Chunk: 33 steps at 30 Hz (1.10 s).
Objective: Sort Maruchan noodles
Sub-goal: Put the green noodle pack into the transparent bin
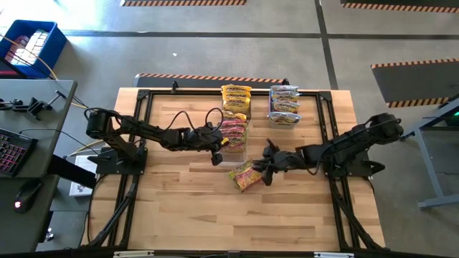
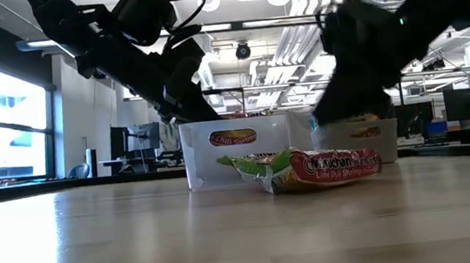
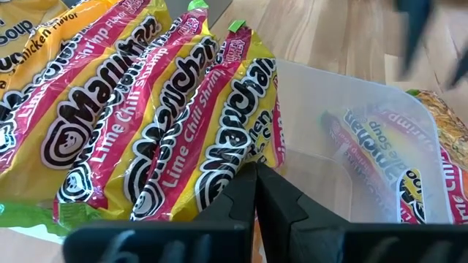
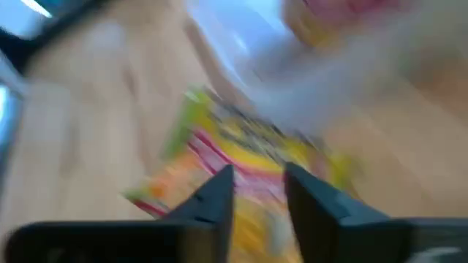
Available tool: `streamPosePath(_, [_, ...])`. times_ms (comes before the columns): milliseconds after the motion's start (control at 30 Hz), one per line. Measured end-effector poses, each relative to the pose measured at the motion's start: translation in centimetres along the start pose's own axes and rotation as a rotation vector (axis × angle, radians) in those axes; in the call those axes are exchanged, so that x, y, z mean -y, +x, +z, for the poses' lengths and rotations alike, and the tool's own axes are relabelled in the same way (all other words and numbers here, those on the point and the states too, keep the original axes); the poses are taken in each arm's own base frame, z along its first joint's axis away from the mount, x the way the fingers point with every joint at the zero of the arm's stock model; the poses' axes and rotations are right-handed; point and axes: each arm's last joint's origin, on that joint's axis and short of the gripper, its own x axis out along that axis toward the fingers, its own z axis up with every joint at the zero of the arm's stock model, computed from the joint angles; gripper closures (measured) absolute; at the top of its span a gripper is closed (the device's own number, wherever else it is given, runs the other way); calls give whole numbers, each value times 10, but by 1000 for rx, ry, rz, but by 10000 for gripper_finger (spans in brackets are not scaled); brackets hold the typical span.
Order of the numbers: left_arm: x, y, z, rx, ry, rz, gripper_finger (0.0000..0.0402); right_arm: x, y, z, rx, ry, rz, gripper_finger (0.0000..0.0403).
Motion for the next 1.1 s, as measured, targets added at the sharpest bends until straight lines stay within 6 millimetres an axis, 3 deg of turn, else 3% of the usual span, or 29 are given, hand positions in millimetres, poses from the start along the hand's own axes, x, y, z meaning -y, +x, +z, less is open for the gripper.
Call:
streamPosePath(100, [0, 0, 0, 0, 0, 0, 401, 13, 2, -1, -60, 79, -70, 229])
streamPosePath(267, [0, 0, 0, -3, 1, 0, 401, 31, 12, 8, -107, 136, -36, 130])
streamPosePath(367, [0, 0, -1, -8, 10, -14, 401, 44, 23, 7, -147, 169, -30, 107])
streamPosePath(533, [0, 0, -1, -11, 12, -16, 401, 55, 46, 3, -167, 188, 70, 107])
streamPosePath(633, [0, 0, -1, -11, 12, -16, 401, 56, 56, 0, -145, 202, 114, 123])
streamPosePath(733, [0, 0, -1, -12, 14, -16, 401, 57, 61, -3, -144, 208, 119, 167])
streamPosePath(967, [0, 0, -1, -12, 19, -16, 401, 48, 62, -9, -172, 149, 189, 370])
streamPosePath(1033, [0, 0, -1, -13, 19, -16, 401, 45, 62, -10, -178, 135, 218, 390])
streamPosePath(1100, [0, 0, -1, -13, 20, -16, 401, 41, 60, -10, -192, 126, 251, 384])
